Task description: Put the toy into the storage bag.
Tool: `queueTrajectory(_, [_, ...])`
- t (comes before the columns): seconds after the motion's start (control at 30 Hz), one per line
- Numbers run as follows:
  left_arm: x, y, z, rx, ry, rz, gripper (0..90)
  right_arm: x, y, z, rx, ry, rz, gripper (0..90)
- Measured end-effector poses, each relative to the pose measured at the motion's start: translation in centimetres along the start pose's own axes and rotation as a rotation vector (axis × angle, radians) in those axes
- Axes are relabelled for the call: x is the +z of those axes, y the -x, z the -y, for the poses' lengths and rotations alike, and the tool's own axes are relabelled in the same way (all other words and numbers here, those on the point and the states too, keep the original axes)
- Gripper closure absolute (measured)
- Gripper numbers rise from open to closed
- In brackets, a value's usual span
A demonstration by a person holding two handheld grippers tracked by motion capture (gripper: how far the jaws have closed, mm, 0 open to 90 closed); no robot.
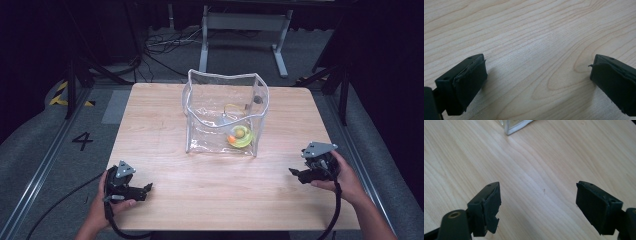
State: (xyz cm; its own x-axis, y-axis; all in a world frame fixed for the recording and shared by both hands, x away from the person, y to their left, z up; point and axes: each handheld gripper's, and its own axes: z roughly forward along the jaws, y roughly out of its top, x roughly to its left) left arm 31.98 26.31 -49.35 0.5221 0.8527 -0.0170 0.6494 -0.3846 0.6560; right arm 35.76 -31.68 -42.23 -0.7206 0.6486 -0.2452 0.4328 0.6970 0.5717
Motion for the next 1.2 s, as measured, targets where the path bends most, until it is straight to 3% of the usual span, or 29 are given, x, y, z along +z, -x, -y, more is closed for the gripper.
queueTrajectory(0.23, [0.0,0.0,0.0,-0.001,0.000,0.000,1.1,0.5,-0.6,2.5,0.015,0.025,-0.002,19.9])
queueTrajectory(0.4, [0.0,0.0,0.0,0.001,0.001,-0.002,1.1,0.7,-0.6,4.3,0.051,0.040,-0.005,19.6])
queueTrajectory(0.53, [0.0,0.0,0.0,0.001,0.001,-0.002,1.1,1.2,-0.6,5.9,0.117,0.068,-0.020,20.0])
queueTrajectory(0.67, [0.0,0.0,0.0,-0.003,0.000,-0.001,1.1,1.4,-0.6,6.9,0.120,0.072,0.003,19.9])
queueTrajectory(0.7, [0.0,0.0,0.0,-0.003,-0.001,-0.002,1.1,1.5,-0.6,7.6,0.153,0.078,-0.008,19.9])
queueTrajectory(0.8, [0.0,0.0,0.0,-0.004,-0.001,-0.001,1.1,1.6,-0.5,8.2,0.166,0.079,0.007,19.9])
queueTrajectory(0.87, [0.0,0.0,0.0,-0.004,-0.001,-0.001,1.1,1.6,-0.3,9.2,0.210,0.101,-0.008,19.6])
queueTrajectory(0.97, [0.0,0.0,0.0,-0.003,-0.001,-0.002,1.1,1.5,-0.1,9.7,0.235,0.114,-0.012,19.3])
queueTrajectory(1.1, [0.0,0.0,0.0,0.000,0.001,-0.004,1.1,1.5,0.3,11.2,0.327,0.163,-0.028,15.4])
queueTrajectory(1.2, [0.0,0.0,0.0,-0.004,0.000,-0.001,1.1,1.4,0.5,11.5,0.351,0.153,-0.024,14.5])
